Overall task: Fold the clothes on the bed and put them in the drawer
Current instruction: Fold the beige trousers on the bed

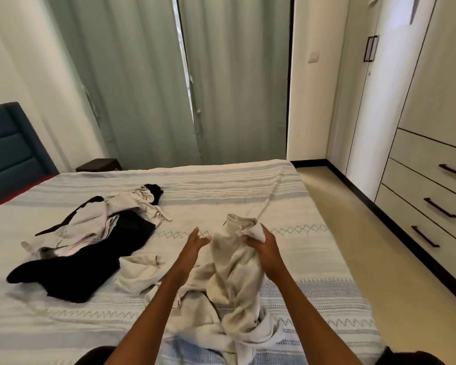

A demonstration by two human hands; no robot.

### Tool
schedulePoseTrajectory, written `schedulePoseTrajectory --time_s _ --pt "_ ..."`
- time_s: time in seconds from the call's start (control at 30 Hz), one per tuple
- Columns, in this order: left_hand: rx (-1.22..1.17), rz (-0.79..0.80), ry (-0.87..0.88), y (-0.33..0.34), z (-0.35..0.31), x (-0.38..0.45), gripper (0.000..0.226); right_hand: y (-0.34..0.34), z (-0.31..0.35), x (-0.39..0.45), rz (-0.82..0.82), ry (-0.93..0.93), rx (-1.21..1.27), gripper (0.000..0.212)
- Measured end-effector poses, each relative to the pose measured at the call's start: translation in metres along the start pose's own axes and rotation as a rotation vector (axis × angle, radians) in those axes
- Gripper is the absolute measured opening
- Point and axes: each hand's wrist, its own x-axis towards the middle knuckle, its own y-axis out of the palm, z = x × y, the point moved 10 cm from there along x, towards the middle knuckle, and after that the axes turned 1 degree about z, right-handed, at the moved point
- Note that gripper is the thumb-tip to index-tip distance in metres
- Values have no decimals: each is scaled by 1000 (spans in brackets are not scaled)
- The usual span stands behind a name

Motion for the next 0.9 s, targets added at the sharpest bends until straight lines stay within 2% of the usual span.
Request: schedulePoseTrajectory --time_s 0.1,0.2,0.27,0.4,0.5,0.6,0.7,0.77,0.83,0.9 --pt "2 38 22 7 2 6 89 0 -17 -21 42 299 374 36" --pt "-11 157 59 26 -4 13 82 -7 -13 -33 82 389 433 29" --pt "44 238 45 38 -5 17 65 -18 -12 -37 57 418 418 32" --pt "203 332 -5 45 6 21 47 -56 -13 -33 -4 294 346 63" --pt "397 208 78 33 8 23 25 -83 -13 -36 -115 182 97 62" --pt "486 93 200 30 8 17 8 -79 -20 -43 -122 150 -44 60" --pt "472 193 240 37 20 8 7 -71 -26 -47 -151 154 -44 61" --pt "490 345 159 45 34 -10 12 -72 -31 -49 -182 155 9 60" --pt "485 491 33 54 46 -33 27 -76 -38 -48 -189 188 122 59" --pt "418 535 -58 55 53 -44 31 -73 -46 -49 -176 256 310 50"
